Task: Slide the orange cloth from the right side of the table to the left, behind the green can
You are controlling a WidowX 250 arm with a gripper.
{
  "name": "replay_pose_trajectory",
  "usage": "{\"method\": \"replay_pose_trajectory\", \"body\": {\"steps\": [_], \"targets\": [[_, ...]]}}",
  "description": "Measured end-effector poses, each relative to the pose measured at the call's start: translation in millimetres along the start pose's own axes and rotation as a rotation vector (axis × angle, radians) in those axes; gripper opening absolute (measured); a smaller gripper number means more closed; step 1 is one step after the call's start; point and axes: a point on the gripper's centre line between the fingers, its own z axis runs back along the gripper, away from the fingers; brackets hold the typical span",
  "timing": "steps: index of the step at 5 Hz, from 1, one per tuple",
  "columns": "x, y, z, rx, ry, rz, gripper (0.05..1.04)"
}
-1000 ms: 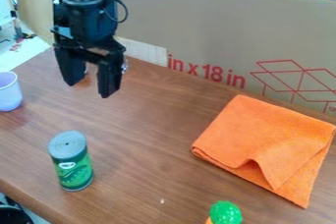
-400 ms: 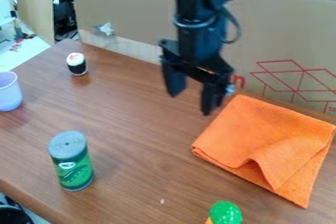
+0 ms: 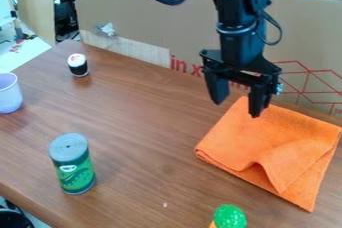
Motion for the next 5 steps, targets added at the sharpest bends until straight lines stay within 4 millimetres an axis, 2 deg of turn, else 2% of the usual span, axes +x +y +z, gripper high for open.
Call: {"method": "replay_pose_trajectory", "body": {"steps": [1, 2, 3, 4, 5], "targets": [[8.8, -1.0, -17.9, 0.001, 0.051, -0.03, 1.0], [4.6, -14.7, -43.9, 0.018, 0.13, -0.088, 1.0], [-1.1, -19.6, -63.4, 0.019, 0.181, -0.106, 1.0], [-2.5, -20.5, -77.5, 0.003, 0.203, -0.116, 1.0], [-2.6, -18.2, -78.0, 0.003, 0.207, -0.111, 1.0]]}}
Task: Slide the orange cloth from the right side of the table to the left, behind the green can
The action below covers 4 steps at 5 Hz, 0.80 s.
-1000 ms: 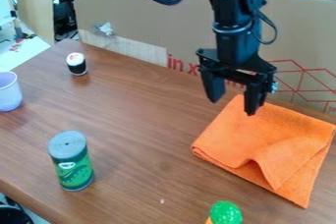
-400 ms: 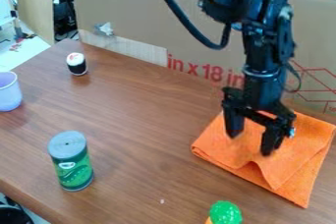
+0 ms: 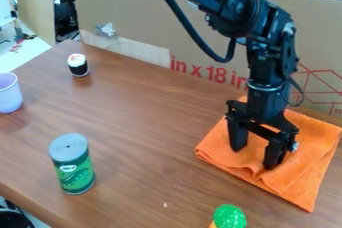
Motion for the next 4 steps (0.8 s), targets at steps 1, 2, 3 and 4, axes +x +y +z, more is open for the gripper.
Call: {"method": "replay_pose_trajectory", "body": {"steps": [1, 2, 3, 4], "targets": [[-5.9, 14.0, -3.6, 0.002, 0.009, 0.041, 1.0], [-16.3, 41.7, -4.5, 0.053, 0.03, 0.104, 1.0], [-27.2, 72.4, -6.6, 0.098, 0.051, 0.172, 1.0], [-40.9, 109.7, -6.7, 0.116, 0.059, 0.254, 1.0]]}}
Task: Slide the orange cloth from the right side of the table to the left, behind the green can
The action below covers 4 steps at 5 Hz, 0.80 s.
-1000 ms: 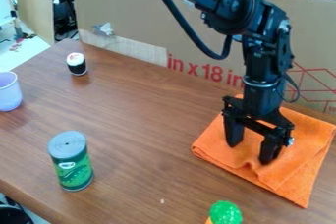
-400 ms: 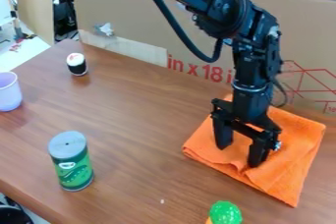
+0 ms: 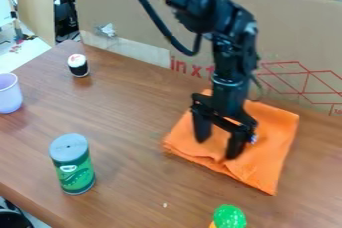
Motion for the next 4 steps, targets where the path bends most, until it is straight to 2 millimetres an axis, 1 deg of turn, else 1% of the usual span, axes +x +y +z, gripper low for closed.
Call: {"method": "replay_pose_trajectory", "body": {"steps": [1, 2, 3, 4], "targets": [[-3.4, 38.4, -3.4, 0.009, 0.017, 0.074, 1.0], [-13.7, 81.5, -5.9, 0.011, 0.034, 0.14, 1.0], [-31.2, 116.0, -5.7, 0.038, 0.114, 0.15, 1.001], [-48.7, 143.1, -6.4, 0.024, 0.181, 0.122, 1.001]]}}
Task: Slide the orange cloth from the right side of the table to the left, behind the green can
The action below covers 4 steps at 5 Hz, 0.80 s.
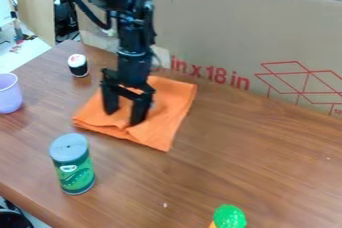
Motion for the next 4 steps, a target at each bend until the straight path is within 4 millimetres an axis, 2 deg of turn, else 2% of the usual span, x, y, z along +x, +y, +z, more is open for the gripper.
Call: {"method": "replay_pose_trajectory", "body": {"steps": [1, 2, 3, 4], "targets": [[-14.0, 18.6, -3.3, -0.032, 0.052, -0.067, 1.0], [-22.5, 25.5, -2.5, -0.063, 0.052, -0.128, 1.0], [-25.4, 25.9, 0.6, -0.108, -0.062, -0.177, 1.0], [-29.0, 17.6, 8.0, -0.123, -0.15, -0.223, 1.0]]}}
